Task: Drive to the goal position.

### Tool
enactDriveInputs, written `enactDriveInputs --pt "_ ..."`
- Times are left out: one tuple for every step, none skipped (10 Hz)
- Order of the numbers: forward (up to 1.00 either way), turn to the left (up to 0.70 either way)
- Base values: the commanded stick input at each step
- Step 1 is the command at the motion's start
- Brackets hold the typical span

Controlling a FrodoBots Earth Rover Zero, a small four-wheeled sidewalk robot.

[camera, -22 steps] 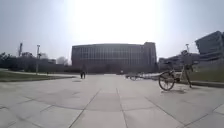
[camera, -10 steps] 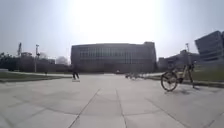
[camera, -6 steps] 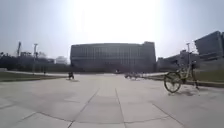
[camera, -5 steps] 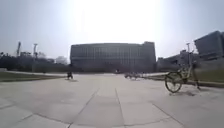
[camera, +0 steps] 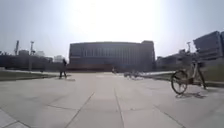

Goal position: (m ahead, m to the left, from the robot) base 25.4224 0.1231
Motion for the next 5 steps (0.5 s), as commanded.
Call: enactDriveInputs --pt "0.7 0.0" --pt "0.7 0.0" --pt "0.7 0.0" --pt "0.7 0.0" --pt "0.7 0.0"
